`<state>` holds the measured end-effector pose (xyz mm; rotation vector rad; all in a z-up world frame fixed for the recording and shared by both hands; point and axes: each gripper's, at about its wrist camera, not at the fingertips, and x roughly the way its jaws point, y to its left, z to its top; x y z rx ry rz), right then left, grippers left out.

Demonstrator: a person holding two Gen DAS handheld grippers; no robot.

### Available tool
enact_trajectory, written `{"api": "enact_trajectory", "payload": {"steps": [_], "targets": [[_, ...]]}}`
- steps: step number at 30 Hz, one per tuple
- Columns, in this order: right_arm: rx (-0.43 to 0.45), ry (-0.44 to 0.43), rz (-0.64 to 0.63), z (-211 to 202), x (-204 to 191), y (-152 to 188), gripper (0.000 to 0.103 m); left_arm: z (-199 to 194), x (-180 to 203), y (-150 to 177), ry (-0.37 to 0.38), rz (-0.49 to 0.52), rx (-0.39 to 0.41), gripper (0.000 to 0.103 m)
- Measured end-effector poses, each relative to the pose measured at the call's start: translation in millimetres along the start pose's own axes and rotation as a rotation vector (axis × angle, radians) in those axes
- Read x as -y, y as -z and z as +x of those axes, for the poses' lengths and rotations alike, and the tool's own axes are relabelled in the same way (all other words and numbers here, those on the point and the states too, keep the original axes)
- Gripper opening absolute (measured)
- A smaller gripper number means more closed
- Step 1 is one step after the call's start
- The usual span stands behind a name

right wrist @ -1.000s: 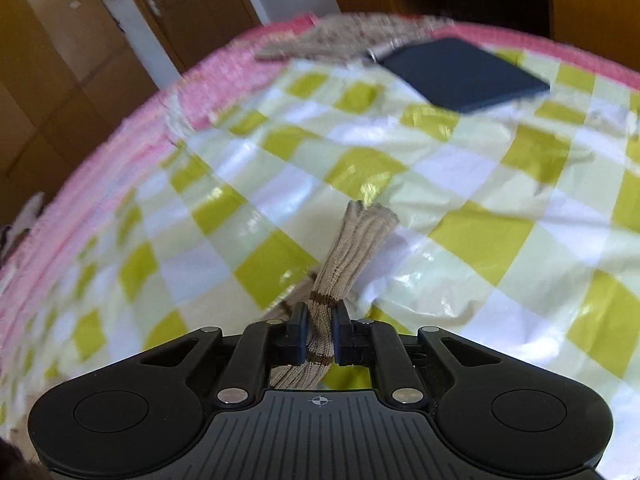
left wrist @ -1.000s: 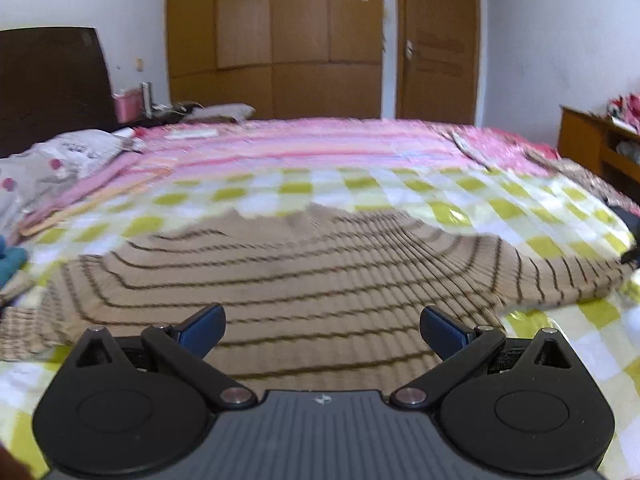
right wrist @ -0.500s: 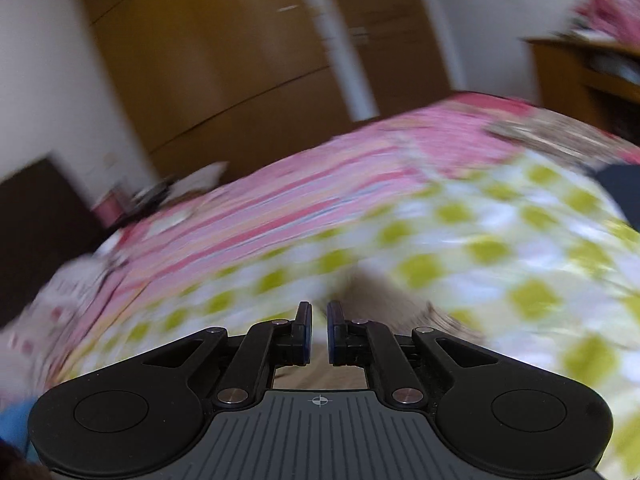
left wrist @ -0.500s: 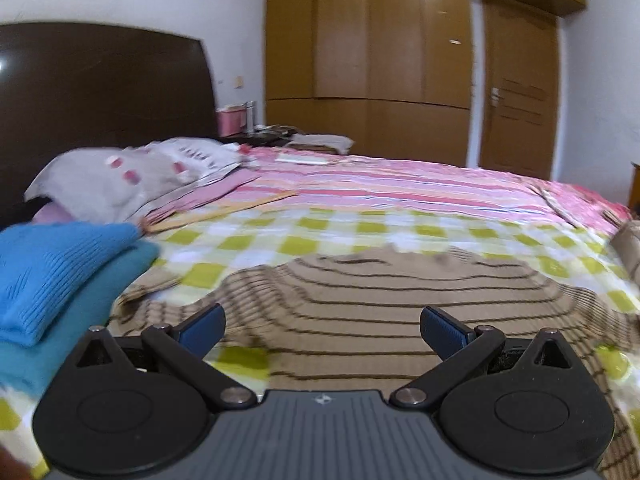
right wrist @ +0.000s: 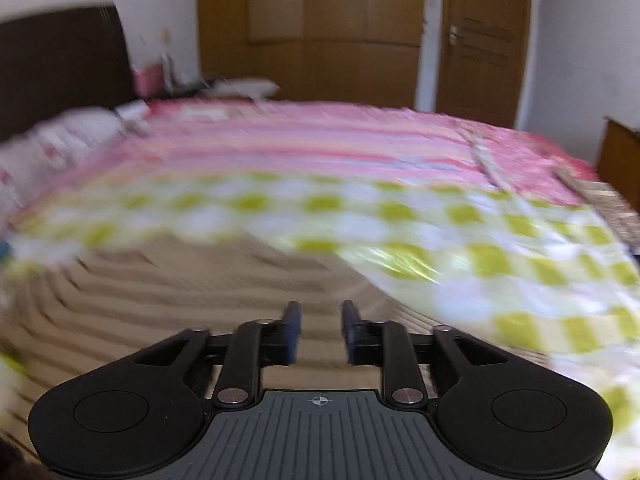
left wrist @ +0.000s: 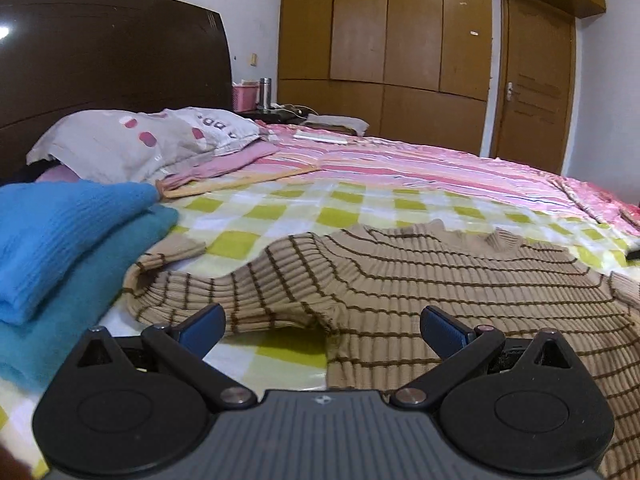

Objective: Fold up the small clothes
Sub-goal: 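Carry the held sleeve with the right gripper across the sweater body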

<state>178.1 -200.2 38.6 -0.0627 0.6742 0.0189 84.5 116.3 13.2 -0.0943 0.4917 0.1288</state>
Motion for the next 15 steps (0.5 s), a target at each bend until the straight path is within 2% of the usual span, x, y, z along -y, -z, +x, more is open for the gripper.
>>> {"api": "enact_trajectory", "payload": {"steps": [2,3,8,11,13,14,15], "targets": [[-0.033,0.048,-0.028,4.8,15.5,15.1,0.056,-0.1,2.1,1.7,0.004,0.008,0.000,0.103],[-0.035,0.062,-0.057,7.1,19.4,22.1,0.059,-0.3,3.3,2.7,0.003,0.012,0.000,0.103],[-0.036,0.157,-0.248,30.9,10.6,40.2,0.061,2.9,8.8,5.1,-0.002,0.024,-0.012,0.103],[-0.055,0.202,-0.264,53.4,13.2,35.9,0.057,2.5,10.8,5.0,0.001,0.034,-0.011,0.103],[-0.083,0.215,-0.232,62.9,21.3,32.4,0.032,2.0,11.3,5.3,0.002,0.039,-0.008,0.103],[-0.101,0.203,-0.208,66.0,26.7,30.8,0.009,2.3,11.8,5.1,0.004,0.042,-0.009,0.103],[-0.119,0.183,-0.159,65.7,33.7,28.8,0.005,2.5,12.3,4.7,0.007,0.044,-0.010,0.103]]}}
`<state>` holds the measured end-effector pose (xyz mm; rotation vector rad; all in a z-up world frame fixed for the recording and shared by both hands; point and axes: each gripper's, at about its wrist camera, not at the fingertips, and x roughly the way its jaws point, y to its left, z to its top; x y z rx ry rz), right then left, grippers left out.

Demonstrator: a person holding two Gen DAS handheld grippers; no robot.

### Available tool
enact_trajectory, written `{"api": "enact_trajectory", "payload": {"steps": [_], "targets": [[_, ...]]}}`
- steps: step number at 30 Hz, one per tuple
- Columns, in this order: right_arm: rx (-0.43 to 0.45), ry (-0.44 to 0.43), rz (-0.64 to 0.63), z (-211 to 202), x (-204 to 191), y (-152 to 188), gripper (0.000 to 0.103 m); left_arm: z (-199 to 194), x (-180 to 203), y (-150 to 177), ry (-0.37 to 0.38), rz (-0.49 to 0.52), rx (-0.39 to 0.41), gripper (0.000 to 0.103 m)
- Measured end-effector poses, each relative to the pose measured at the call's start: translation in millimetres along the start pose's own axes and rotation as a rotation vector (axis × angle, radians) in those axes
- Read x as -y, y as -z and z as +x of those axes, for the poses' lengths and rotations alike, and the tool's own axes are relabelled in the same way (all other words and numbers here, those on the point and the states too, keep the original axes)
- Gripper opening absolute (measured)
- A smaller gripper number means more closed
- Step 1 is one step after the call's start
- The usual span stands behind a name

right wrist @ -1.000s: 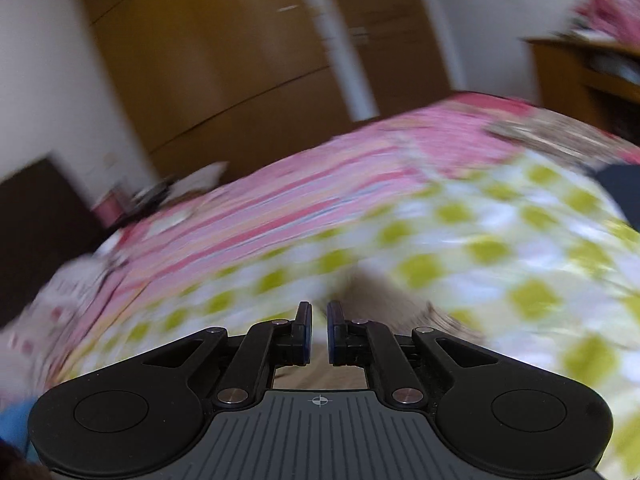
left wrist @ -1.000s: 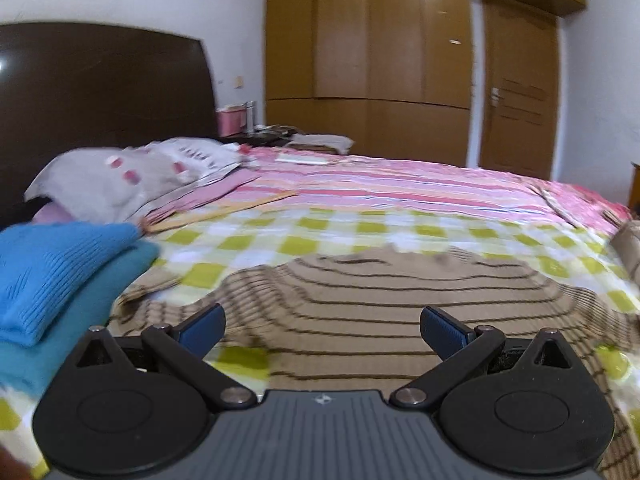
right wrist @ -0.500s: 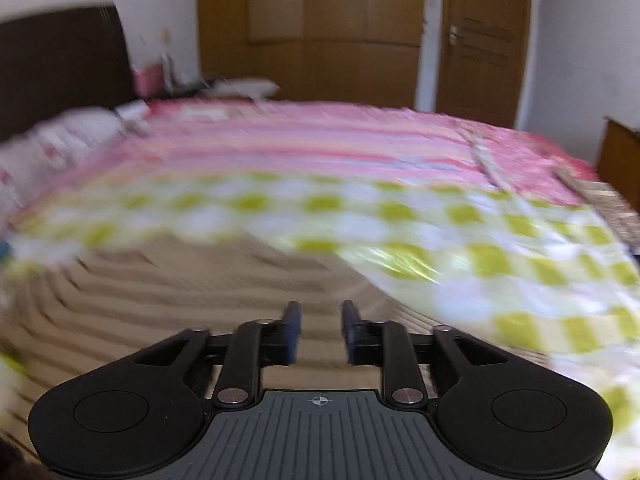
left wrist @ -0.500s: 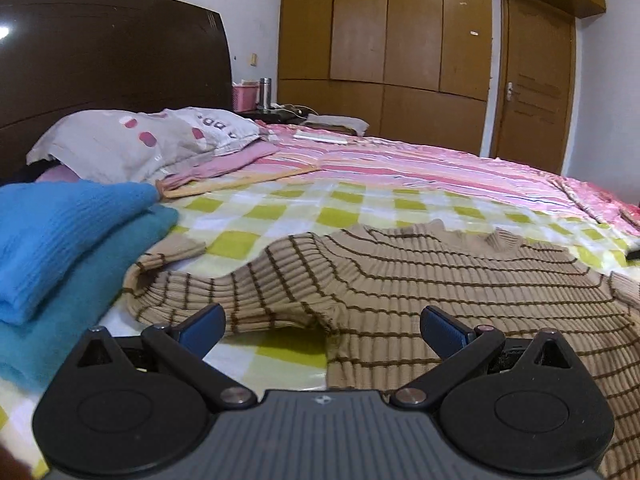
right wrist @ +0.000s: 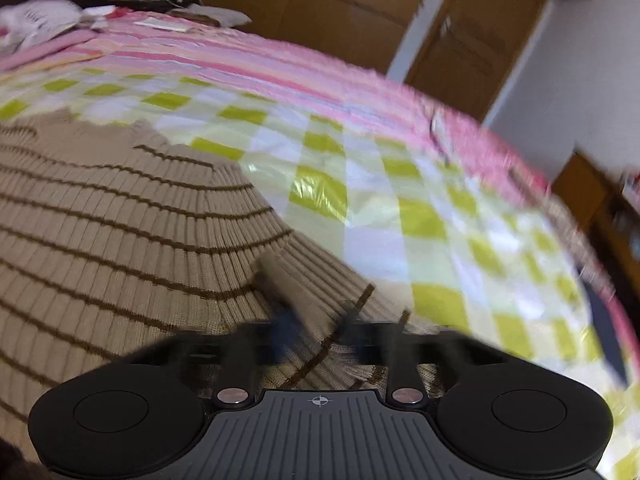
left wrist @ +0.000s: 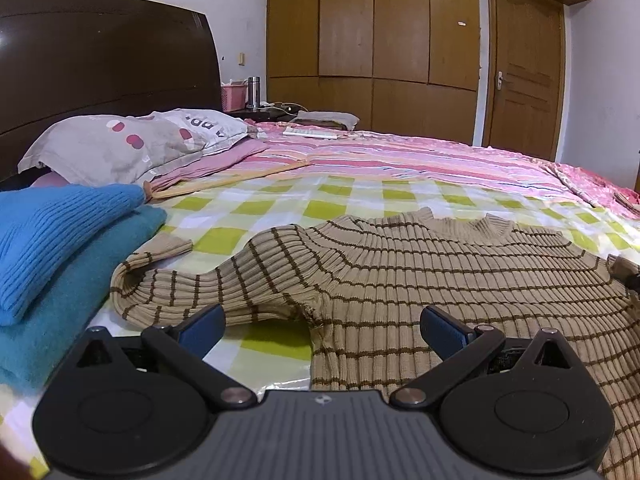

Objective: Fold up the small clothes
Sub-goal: 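Carry the held sleeve with the right gripper across the sweater body, then open the right gripper to lay the sleeve on the body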

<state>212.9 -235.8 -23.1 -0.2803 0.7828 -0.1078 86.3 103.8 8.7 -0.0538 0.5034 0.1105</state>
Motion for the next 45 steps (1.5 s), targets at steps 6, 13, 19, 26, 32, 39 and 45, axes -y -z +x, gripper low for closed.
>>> {"api": "enact_trajectory", "payload": {"steps": [6,13,19,26,32,39,45], "targets": [[0.106,-0.121,0.136,-44.5,2.9,-22.0,0.005,-3.6,-0.2,-6.7,0.017,0.006,0.011,0.103],[0.253,-0.320,0.123,-82.3,-75.2,-58.3,0.005,-13.6,-16.6,-19.4,0.017,-0.025,0.046,0.103],[0.196,-0.411,0.004,-63.8,-167.6,-51.6,0.005,-11.2,-38.0,-17.1,-0.015,-0.034,0.044,0.103],[0.190,-0.418,0.018,-61.3,-207.4,-48.1,0.005,-6.8,-54.5,-15.7,-0.008,-0.086,0.017,0.103],[0.202,-0.410,-0.009,-60.4,-225.3,-47.5,0.008,-9.2,-54.4,-15.6,-0.011,-0.081,0.028,0.103],[0.146,-0.482,-0.035,-57.0,-233.2,-41.0,0.020,-11.6,-53.8,-14.9,-0.020,-0.066,0.043,0.103],[0.197,-0.534,-0.027,-75.7,-203.1,-36.3,0.038,-9.1,-58.6,-13.5,-0.029,-0.070,0.040,0.103]]}}
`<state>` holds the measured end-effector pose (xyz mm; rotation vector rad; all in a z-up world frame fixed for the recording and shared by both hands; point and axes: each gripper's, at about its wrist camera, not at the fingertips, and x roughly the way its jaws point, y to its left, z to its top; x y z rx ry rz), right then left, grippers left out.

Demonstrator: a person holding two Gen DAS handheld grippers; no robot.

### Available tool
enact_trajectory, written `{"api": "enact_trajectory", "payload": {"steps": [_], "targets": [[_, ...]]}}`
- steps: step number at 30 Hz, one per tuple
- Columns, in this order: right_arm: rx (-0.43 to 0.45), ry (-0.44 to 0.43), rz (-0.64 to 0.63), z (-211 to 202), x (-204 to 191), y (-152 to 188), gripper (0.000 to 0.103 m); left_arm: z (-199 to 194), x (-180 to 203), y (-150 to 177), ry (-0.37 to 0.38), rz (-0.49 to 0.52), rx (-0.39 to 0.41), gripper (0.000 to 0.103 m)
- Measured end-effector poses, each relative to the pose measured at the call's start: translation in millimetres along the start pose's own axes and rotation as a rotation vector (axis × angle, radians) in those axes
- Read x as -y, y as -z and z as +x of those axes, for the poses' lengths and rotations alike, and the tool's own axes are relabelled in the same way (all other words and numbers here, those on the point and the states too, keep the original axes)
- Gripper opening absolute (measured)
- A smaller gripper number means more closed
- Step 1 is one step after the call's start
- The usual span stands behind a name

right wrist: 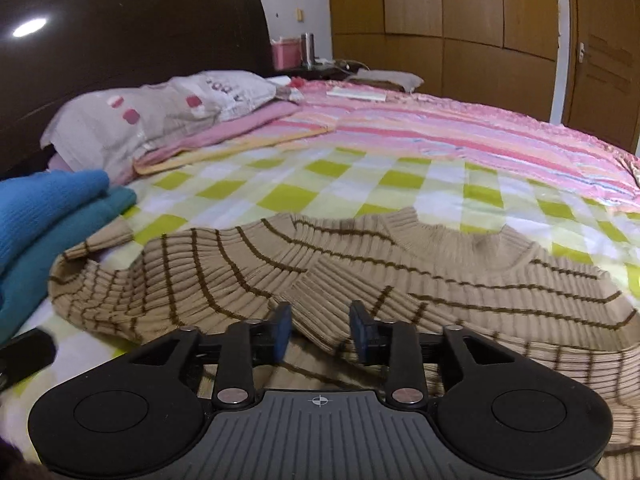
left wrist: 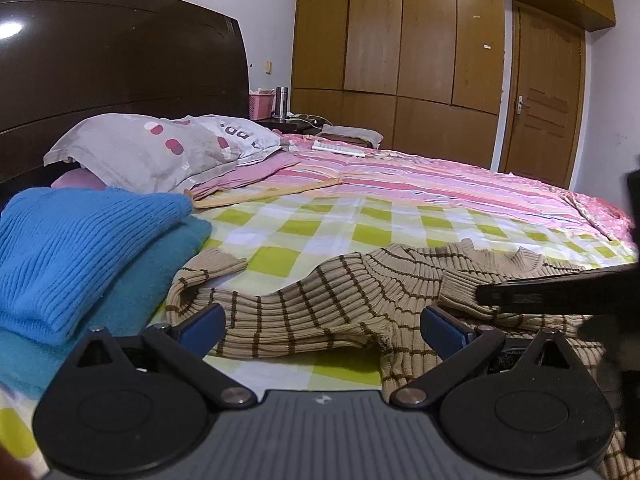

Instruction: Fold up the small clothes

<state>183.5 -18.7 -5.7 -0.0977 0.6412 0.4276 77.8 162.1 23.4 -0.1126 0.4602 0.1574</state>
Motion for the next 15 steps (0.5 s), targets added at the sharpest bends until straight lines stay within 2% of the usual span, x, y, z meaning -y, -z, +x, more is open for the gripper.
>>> {"api": "enact_trajectory", "payload": {"steps": [4,7,11,15], "targets": [[0.037,0.025,0.003,-13.9,13.9,4.7,0.045,2.6,-2.9,0.4,-0.007,-0.008,-0.006,0.103],[0.000,0.034,0.018,-2.6,20.4,5.6,0.045,2.4,-2.9,1.8,-0.022,0.004,-0.005,0.103],[-0.010,0.032,-0.112,9.7,1.1,10.9,0.045,4.0,-6.8,3.0,-0.038,-0.001,-0.013,0.103],[-0.010,0.035,-0.213,22.2,-16.3,11.6,0.053,5.9,-8.4,3.5,-0.035,-0.004,-0.018,0.103]]}}
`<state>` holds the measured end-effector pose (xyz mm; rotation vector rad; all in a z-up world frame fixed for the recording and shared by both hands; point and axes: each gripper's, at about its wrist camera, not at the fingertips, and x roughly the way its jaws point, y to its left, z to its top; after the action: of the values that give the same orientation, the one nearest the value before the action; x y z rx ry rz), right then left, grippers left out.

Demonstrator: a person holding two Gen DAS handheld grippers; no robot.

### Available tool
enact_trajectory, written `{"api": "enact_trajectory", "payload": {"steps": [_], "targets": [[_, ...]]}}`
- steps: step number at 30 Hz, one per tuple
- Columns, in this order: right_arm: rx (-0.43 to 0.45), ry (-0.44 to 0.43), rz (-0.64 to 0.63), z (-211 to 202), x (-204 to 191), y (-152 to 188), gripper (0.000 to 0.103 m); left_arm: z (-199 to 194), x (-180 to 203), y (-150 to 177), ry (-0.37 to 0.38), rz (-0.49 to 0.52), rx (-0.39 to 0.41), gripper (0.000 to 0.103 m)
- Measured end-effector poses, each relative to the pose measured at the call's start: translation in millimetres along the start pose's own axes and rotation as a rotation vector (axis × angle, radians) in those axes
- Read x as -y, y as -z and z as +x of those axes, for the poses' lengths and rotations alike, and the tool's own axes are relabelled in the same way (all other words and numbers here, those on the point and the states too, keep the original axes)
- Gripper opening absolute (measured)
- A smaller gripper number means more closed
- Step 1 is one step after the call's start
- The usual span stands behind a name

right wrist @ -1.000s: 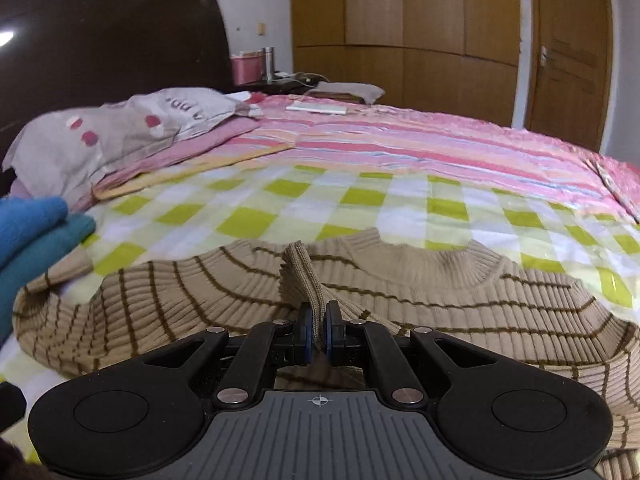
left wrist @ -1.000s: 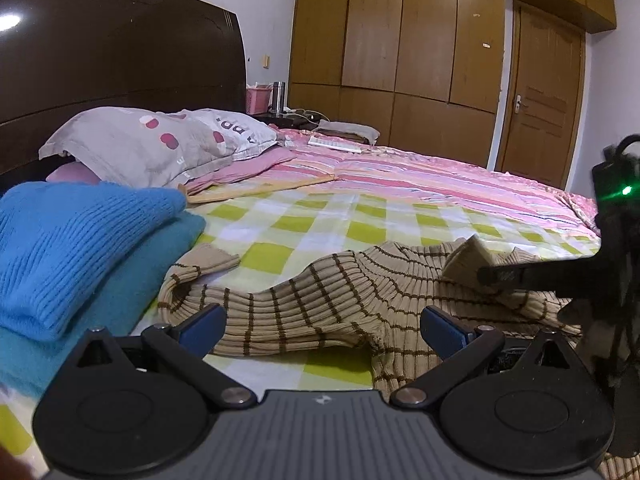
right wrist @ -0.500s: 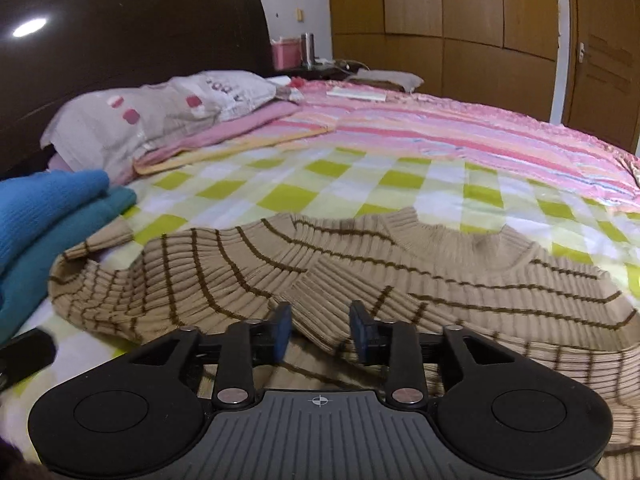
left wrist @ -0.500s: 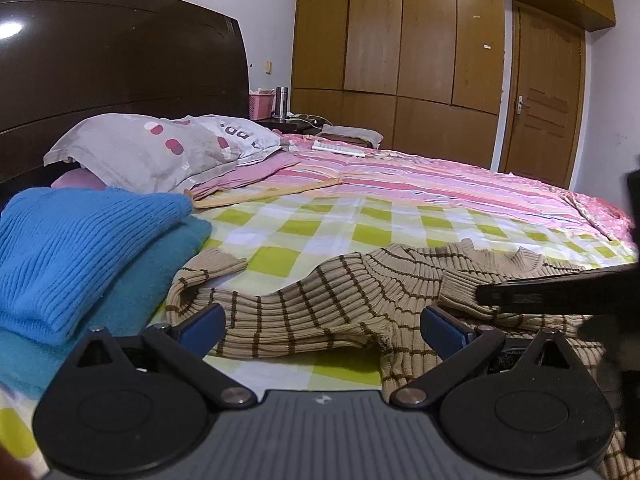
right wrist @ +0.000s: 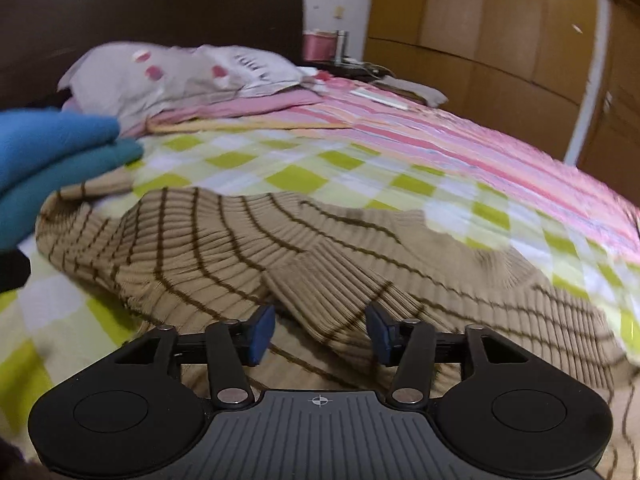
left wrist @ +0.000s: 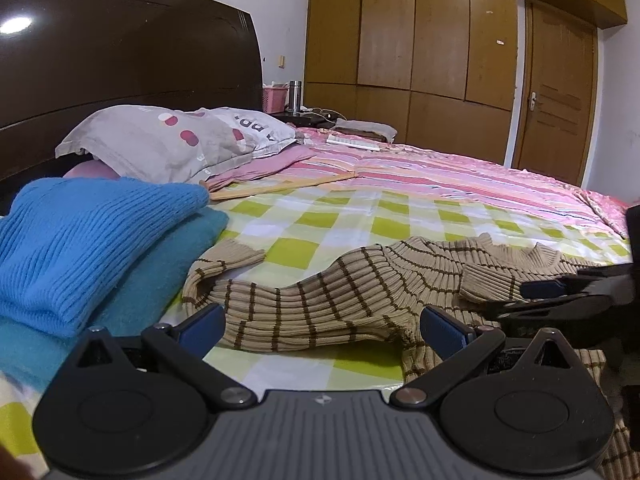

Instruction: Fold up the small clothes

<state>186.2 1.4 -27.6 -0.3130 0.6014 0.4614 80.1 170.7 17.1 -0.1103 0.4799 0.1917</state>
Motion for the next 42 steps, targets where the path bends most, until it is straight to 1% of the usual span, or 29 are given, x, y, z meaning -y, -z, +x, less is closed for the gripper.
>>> {"api": "enact_trajectory", "payload": {"steps": [1,2,3,4,5,7,8,11,13,15,16,17,18,19,20,21,24,26,28,32,35,37,39,41,42], "targets": [[0.000,0.018,-0.034,3.8,-4.4,-0.4,0.053,0.3,0.5,0.2,0.002,0.005,0.000,0.103],[-0.003,0.042,-0.056,7.4,-7.1,-0.7,0.048,0.4,1.0,0.3,0.003,0.010,0.000,0.103],[-0.011,0.064,-0.066,11.4,-8.6,-1.4,0.032,0.2,1.5,0.3,0.004,0.015,0.001,0.103],[-0.021,0.077,-0.054,14.9,-7.5,-3.0,0.019,-0.2,1.9,0.3,0.005,0.021,0.004,0.103],[-0.030,0.070,-0.027,16.5,-4.9,-5.3,0.004,-0.8,2.2,0.0,0.004,0.027,0.009,0.103],[-0.009,0.057,0.032,12.1,-1.0,-10.4,0.004,-2.4,3.0,-0.7,0.002,0.033,0.017,0.103],[0.012,0.056,0.031,8.8,-2.7,-12.4,0.004,-2.6,2.6,-1.0,0.001,0.033,0.018,0.103],[0.043,0.027,-0.009,4.0,-13.8,-14.0,0.004,-1.7,-0.4,-1.3,-0.003,0.022,0.013,0.103],[0.026,0.005,-0.043,7.6,-22.9,-11.8,0.005,-1.0,-2.6,-1.6,-0.008,0.014,0.011,0.103],[-0.022,-0.004,-0.061,16.1,-28.5,-8.6,0.013,-0.8,-5.3,-2.6,-0.017,0.007,0.013,0.103],[-0.045,-0.008,-0.063,19.0,-29.5,-7.4,0.015,-0.6,-7.1,-3.0,-0.020,0.001,0.014,0.103],[-0.050,-0.008,-0.061,18.7,-29.2,-6.7,0.017,-0.7,-9.3,-3.6,-0.025,-0.006,0.015,0.103],[-0.044,-0.008,-0.056,15.4,-28.4,-7.2,0.025,-0.3,-12.3,-4.4,-0.028,-0.013,0.016,0.103],[-0.038,-0.011,-0.049,11.7,-27.8,-8.7,0.030,-0.4,-14.9,-4.7,-0.034,-0.021,0.018,0.103],[-0.026,-0.018,-0.040,6.2,-27.0,-10.5,0.039,0.1,-17.6,-5.3,-0.040,-0.028,0.020,0.103],[-0.009,-0.026,-0.035,0.8,-26.6,-13.1,0.042,1.1,-20.4,-6.0,-0.046,-0.034,0.022,0.103],[0.028,-0.055,-0.031,-13.2,-28.6,-24.1,0.042,8.2,-29.5,-8.3,-0.088,-0.056,0.035,0.103],[0.032,-0.083,-0.010,-16.2,-30.6,-33.0,0.042,17.4,-34.7,-10.1,-0.130,-0.061,0.012,0.103],[0.024,-0.139,0.020,-14.8,-34.9,-46.3,0.042,23.9,-40.0,-12.2,-0.151,-0.058,-0.012,0.103],[0.006,-0.240,0.067,1.0,-49.5,-74.8,0.042,31.7,-46.2,-12.4,-0.177,-0.029,-0.007,0.103],[-0.052,-0.328,0.112,25.4,-63.0,-94.9,0.042,39.9,-51.8,-9.7,-0.168,-0.060,-0.038,0.097],[-0.101,-0.397,0.154,45.5,-71.6,-106.8,0.042,43.9,-53.5,-7.5,-0.166,-0.057,-0.053,0.094],[-0.135,-0.433,0.169,62.7,-81.5,-115.7,0.042,46.9,-54.0,-5.7,-0.180,-0.038,-0.060,0.092],[-0.176,-0.468,0.198,83.4,-89.9,-123.6,0.042,48.3,-55.8,-3.9,-0.186,-0.029,-0.066,0.087],[-0.194,-0.485,0.212,92.1,-93.5,-125.8,0.042,49.3,-57.1,-3.3,-0.185,-0.029,-0.071,0.087]]}}
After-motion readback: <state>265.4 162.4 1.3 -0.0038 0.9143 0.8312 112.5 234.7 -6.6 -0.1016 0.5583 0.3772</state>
